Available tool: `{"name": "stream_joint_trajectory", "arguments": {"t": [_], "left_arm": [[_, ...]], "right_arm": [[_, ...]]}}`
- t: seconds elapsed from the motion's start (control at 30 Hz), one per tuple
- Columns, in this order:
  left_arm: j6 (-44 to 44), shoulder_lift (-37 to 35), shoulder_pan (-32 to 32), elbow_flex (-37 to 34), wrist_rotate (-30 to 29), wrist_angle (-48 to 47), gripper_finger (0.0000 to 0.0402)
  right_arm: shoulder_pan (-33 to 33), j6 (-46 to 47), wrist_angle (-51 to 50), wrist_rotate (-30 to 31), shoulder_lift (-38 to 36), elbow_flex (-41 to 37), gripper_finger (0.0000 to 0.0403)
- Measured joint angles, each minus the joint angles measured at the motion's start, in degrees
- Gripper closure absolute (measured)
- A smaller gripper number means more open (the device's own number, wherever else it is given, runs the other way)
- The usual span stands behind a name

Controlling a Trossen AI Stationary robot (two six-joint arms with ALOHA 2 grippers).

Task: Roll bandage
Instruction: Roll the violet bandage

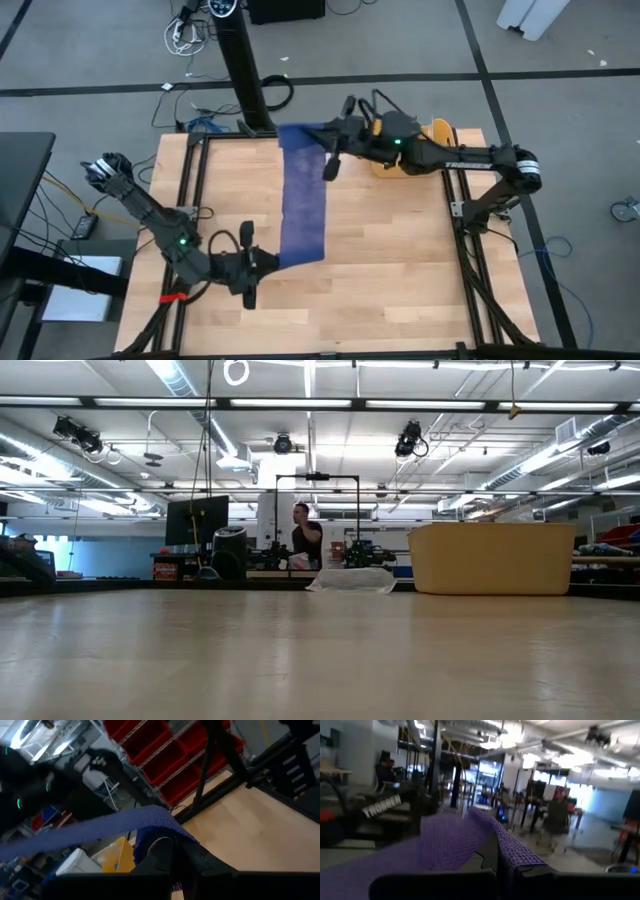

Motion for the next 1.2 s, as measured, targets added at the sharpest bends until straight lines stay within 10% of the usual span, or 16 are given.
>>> {"name": "stream_joint_trajectory", "arguments": {"t": [0.87, 1.2], "left_arm": [[-0.1, 1.2, -2.2, 4.1, -0.9, -3.5, 0.0383], [-0.1, 1.1, -2.6, 6.7, -1.0, -5.5, 0.0383]], "right_arm": [[-0.3, 17.6, -13.3, 0.5, 4.9, 0.0, 0.025], [-2.6, 37.6, -16.3, -11.7, 4.0, 0.0, 0.0247]]}}
